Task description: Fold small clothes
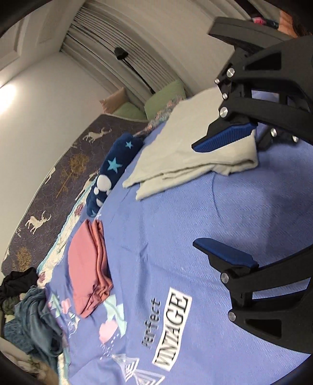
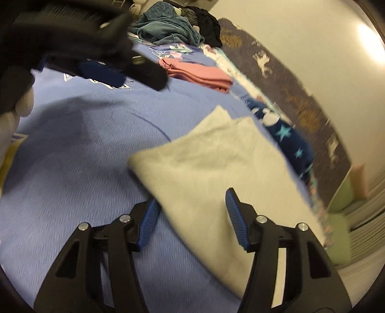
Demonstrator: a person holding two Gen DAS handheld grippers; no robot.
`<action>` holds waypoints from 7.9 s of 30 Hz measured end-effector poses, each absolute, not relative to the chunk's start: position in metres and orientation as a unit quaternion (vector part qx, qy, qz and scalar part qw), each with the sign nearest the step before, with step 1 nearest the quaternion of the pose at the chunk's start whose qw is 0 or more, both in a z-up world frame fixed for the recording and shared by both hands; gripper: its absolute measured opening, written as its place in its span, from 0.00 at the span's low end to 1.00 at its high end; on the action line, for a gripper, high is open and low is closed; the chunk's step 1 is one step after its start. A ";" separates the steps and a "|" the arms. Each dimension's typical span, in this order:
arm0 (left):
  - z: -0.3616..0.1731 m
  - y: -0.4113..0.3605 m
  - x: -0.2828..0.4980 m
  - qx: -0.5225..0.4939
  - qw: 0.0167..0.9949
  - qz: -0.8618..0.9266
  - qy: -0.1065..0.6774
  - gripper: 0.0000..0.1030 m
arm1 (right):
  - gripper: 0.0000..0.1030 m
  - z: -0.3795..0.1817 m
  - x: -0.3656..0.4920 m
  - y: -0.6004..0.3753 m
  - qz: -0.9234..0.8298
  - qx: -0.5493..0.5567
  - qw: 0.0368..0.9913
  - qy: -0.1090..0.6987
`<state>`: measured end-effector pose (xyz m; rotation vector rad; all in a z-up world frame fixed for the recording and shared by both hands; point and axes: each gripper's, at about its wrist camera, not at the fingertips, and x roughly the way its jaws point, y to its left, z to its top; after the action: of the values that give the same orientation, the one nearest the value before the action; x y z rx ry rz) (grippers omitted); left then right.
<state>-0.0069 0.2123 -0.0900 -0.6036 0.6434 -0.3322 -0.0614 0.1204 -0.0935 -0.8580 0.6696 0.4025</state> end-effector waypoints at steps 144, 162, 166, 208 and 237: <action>-0.076 -0.092 0.016 0.044 0.849 -0.267 0.455 0.59 | 0.12 -0.062 -0.095 -0.356 0.024 0.300 0.876 0.377; -0.091 -0.095 0.025 -0.009 0.845 -0.300 0.443 0.67 | 0.00 -0.071 -0.068 -0.332 0.007 0.198 0.898 0.392; -0.092 -0.112 0.022 0.031 0.838 -0.319 0.442 0.86 | 0.03 -0.067 -0.063 -0.308 -0.018 0.125 0.911 0.393; -0.090 -0.106 0.107 -0.067 0.826 -0.314 0.463 0.62 | 0.45 -0.045 0.004 -0.302 -0.022 0.006 0.905 0.425; -0.098 -0.113 0.192 -0.128 0.792 -0.363 0.473 0.58 | 0.52 -0.089 0.133 -0.368 0.254 0.239 0.808 0.475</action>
<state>0.1921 -0.1127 -0.0978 -0.2763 1.0185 -0.7815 0.1326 -0.3684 -0.0892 0.5103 1.0157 0.5437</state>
